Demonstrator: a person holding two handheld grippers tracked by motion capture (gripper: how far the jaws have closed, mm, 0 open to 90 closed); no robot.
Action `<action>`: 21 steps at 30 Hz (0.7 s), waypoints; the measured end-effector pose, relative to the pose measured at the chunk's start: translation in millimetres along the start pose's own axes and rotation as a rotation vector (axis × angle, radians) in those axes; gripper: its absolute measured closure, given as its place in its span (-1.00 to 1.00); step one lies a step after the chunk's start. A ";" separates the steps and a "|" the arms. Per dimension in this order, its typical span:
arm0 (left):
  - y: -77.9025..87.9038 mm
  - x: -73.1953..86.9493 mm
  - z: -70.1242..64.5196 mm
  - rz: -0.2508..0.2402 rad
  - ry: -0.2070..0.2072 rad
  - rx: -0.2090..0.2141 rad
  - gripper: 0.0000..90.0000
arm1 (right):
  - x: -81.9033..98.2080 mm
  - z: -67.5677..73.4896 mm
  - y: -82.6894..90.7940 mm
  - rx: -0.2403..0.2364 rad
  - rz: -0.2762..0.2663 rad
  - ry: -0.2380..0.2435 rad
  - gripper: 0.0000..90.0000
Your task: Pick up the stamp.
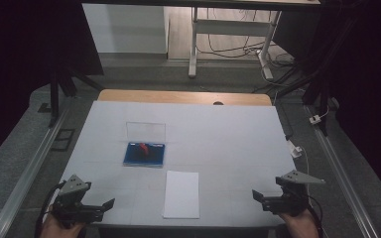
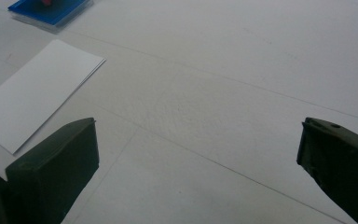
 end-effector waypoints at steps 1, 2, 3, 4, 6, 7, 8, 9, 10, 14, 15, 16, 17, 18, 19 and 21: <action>-0.2 0.7 -0.7 0.006 -0.007 -0.010 -0.92 | -0.1 0.6 -0.9 -0.002 0.004 0.004 -1.00; -0.4 1.3 -1.3 0.012 -0.013 -0.010 -0.90 | -0.1 1.2 -1.4 -0.002 0.009 0.007 -1.00; -0.9 1.5 -1.6 0.018 -0.014 -0.014 -0.90 | -0.3 1.7 -2.3 0.000 0.011 0.016 -1.00; -1.3 1.7 -2.0 0.023 -0.016 -0.012 -0.91 | 0.0 2.7 -3.0 -0.002 0.016 0.023 -1.00; -2.1 2.2 -2.9 0.030 -0.023 -0.005 -0.91 | 0.4 4.7 -4.0 -0.006 0.026 0.040 -1.00; -2.3 2.2 -3.1 0.033 -0.023 0.002 -0.91 | 0.6 5.0 -3.9 -0.005 0.028 0.043 -1.00; -2.5 2.4 -3.2 0.037 -0.020 0.013 -0.90 | 0.8 5.5 -4.1 -0.008 0.029 0.049 -1.00; -2.7 2.5 -2.9 0.040 -0.017 0.018 -0.89 | 1.0 5.8 -4.0 -0.011 0.034 0.053 -1.00; -2.8 2.7 -2.8 0.042 -0.015 0.025 -0.88 | 1.1 6.1 -4.1 -0.015 0.035 0.053 -1.00; -3.7 3.4 -4.2 0.053 -0.022 0.046 -0.88 | 1.1 7.2 -5.1 -0.028 0.039 0.053 -1.00; -3.8 3.6 -4.9 0.055 -0.026 0.048 -0.89 | 1.1 7.5 -5.3 -0.029 0.040 0.055 -1.00; -3.8 3.6 -4.9 0.055 -0.026 0.048 -0.90 | 1.2 7.6 -5.5 -0.029 0.041 0.059 -1.00; -3.9 3.7 -5.6 0.056 -0.035 0.046 -0.91 | 1.3 7.8 -5.5 -0.030 0.043 0.062 -1.00; -3.7 3.6 -5.5 0.055 -0.036 0.044 -0.92 | 1.4 7.9 -5.6 -0.030 0.044 0.065 -1.00; -3.5 3.5 -5.4 0.053 -0.034 0.045 -0.93 | 1.6 7.9 -5.6 -0.030 0.046 0.067 -1.00; -3.1 3.3 -4.4 0.048 -0.022 0.052 -0.94 | 1.7 8.4 -5.8 -0.031 0.047 0.069 -1.00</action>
Point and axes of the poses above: each handheld gripper's, and its own axes: y roughly backward along the jaws, x roughly out of its underside, z roughly to its left, the point moved 8 cm from there along -y, roughly forward along the jaws
